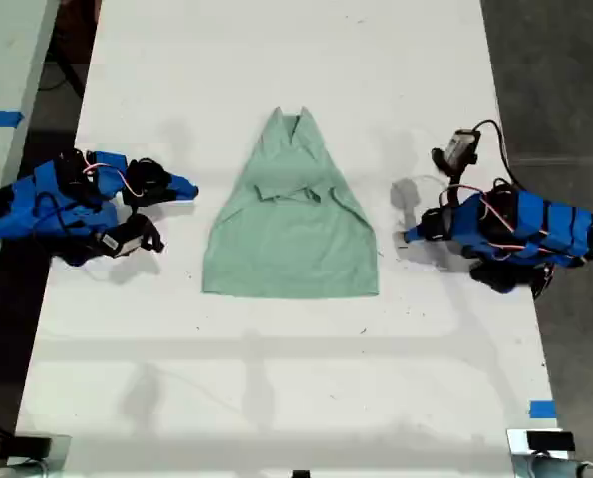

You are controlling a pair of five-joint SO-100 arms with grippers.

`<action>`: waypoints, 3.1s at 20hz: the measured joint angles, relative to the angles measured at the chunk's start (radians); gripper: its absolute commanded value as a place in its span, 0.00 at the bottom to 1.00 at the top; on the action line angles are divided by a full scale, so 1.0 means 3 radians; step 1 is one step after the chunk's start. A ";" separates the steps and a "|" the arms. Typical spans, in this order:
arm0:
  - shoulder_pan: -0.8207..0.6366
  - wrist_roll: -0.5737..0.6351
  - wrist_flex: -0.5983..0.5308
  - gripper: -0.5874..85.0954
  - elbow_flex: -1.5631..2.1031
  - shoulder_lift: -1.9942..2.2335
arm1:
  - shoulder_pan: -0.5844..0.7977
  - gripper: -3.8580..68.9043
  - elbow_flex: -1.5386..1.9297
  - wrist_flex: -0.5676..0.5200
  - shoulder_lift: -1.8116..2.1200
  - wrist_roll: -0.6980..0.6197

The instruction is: Fold t shirt

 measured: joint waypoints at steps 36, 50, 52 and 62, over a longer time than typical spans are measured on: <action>-0.0026 -0.0010 0.0000 0.04 0.0000 0.0000 | -0.0701 0.06 -0.1769 -0.2373 -0.4745 0.0787; -0.0026 -0.0010 0.0000 0.05 0.0000 0.0000 | -0.0532 0.06 -0.3748 -0.0951 -0.4888 0.0056; -0.0026 -0.0010 0.0000 0.05 0.0000 0.0000 | -0.0634 0.06 -0.4408 -0.0839 -0.5420 -0.0056; -0.0026 -0.0010 0.0000 0.05 0.0000 0.0000 | -0.0828 0.40 -0.6750 -0.0348 -0.7731 -0.0302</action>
